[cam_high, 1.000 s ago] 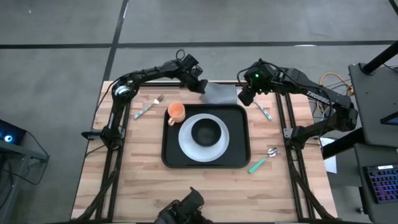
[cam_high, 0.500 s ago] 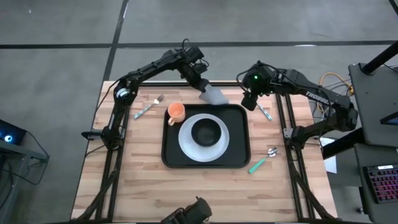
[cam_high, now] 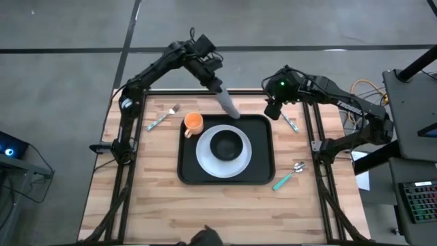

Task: Set up tray
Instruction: Put the table gray napkin to the right of the white plate on the black serving tray

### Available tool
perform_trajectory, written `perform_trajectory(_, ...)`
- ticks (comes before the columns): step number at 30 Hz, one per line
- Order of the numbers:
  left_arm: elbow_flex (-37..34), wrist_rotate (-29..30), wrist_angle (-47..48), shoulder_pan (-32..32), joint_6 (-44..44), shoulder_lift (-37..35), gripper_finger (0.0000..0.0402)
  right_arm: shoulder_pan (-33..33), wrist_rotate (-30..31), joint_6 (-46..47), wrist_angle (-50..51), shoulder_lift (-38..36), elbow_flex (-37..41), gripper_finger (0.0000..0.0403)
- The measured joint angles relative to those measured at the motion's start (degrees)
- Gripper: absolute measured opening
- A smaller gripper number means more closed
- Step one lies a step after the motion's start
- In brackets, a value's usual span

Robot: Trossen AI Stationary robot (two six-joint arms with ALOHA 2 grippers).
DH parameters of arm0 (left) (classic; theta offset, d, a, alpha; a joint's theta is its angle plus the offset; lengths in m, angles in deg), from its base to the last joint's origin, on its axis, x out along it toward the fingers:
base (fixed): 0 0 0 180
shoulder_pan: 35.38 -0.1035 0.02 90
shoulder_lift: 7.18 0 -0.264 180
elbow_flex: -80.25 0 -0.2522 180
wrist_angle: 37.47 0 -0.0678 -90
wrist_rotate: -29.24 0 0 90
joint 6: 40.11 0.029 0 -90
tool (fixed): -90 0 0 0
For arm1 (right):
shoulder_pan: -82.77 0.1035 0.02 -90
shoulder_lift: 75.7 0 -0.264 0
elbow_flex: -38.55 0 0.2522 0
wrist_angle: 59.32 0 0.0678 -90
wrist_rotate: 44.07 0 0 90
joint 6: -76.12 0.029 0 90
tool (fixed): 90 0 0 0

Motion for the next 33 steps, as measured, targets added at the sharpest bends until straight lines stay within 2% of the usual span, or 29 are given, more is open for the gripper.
perform_trajectory(3, 0.0, 4.4, 3.7, 1.4, 1.8, -1.1, 0.0, 0.0, -8.1, -2.3, -6.9, -1.0, 0.9, 0.0152)
perform_trajectory(6, 0.1, 11.9, 8.9, 3.3, 5.8, -1.5, 0.0, 0.0, -16.4, -1.6, -12.9, -1.3, 1.6, 0.0158)
perform_trajectory(8, 0.1, 17.2, 13.3, 4.7, 10.9, -1.7, 0.0, 0.0, -19.3, -1.4, -14.4, -1.3, 2.0, 0.0161)
perform_trajectory(11, -0.3, 22.8, 15.6, 7.2, 15.6, -2.0, 0.0, 0.0, -20.4, -0.8, -16.2, -1.0, 3.5, 0.0162)
perform_trajectory(16, 0.3, 25.8, 15.7, 10.8, 20.1, -2.6, 0.0, 0.0, -20.4, -0.9, -16.4, 0.1, 5.9, 0.0157)
perform_trajectory(20, 1.1, 32.4, 15.5, 13.0, 23.9, -4.0, 0.0, 0.0, -20.4, -0.9, -18.1, 1.3, 7.5, 0.0152)
perform_trajectory(24, 1.0, 37.2, 15.4, 15.5, 29.0, -5.7, 0.0, 0.0, -21.1, -0.6, -25.8, 1.5, 11.0, 0.015)
perform_trajectory(29, 1.0, 40.0, 15.4, 19.0, 35.1, -7.5, 0.0, 0.0, -27.4, 0.5, -39.1, 1.1, 14.7, 0.0156)
perform_trajectory(33, 1.0, 43.1, 15.4, 23.2, 37.7, -8.3, 0.0, 0.1, -30.8, 0.4, -42.7, 0.5, 14.7, 0.0171)
